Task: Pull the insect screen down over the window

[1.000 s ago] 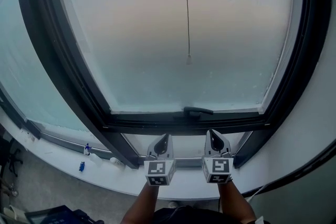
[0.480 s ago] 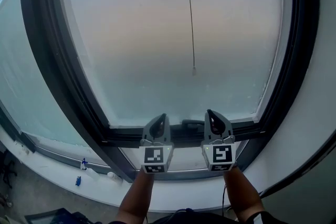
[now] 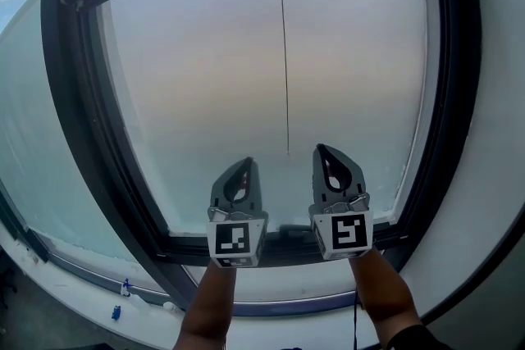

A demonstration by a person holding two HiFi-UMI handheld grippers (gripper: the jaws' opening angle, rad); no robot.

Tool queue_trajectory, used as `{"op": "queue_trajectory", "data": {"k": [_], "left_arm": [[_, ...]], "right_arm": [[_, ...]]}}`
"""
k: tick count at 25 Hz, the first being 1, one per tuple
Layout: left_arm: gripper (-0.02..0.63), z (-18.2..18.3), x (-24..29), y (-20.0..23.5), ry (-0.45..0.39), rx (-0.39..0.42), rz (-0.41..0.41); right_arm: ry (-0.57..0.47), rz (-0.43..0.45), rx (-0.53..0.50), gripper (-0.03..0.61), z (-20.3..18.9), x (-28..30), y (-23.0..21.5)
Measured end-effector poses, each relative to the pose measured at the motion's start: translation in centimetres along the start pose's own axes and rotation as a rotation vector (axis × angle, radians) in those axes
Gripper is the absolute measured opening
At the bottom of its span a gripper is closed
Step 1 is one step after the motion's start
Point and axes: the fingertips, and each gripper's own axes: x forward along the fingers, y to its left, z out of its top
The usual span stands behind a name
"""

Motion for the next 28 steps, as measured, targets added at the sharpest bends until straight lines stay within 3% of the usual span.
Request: {"op": "queue_trajectory", "data": {"k": [4,6,13,17,23,26,28], "left_arm": [[0.003,5.3,2.7,2.3,-0.112,-0.011,-0.009],[0.003,8.1,3.5,2.8,-0.161,0.032,-0.012],[0.003,16.2,7.2,4.8,-0.247,0.319,-0.009],[0.003,19.3,8.5,5.2,-0.278,0.453,0.007],[0.003,22.9,9.9,5.5,-0.319,0.66,0.017],[0.003,23.9,11.2,6.8,-0.272,0.733,0.073],[0.003,24.2,12.3,8.3,-0.22,0.828,0.142]], "right_arm": [[-0.129,-0.003,-0.052,0.003,5.2,2.8,-0.6],[-0.162,-0.007,-0.085,0.003,7.2,3.5,-1.1],[-0.278,-0.072,-0.245,0.003,14.6,6.4,-3.0],[-0.271,-0.097,-0.338,0.003,16.9,7.6,-3.9],[-0.224,-0.107,-0.684,0.003,17.9,10.4,-4.6],[-0.205,-0.112,-0.817,0.003,18.1,11.6,-5.3],[-0.193,-0.118,-0.887,0.003,18.5,12.4,-5.8]]}}
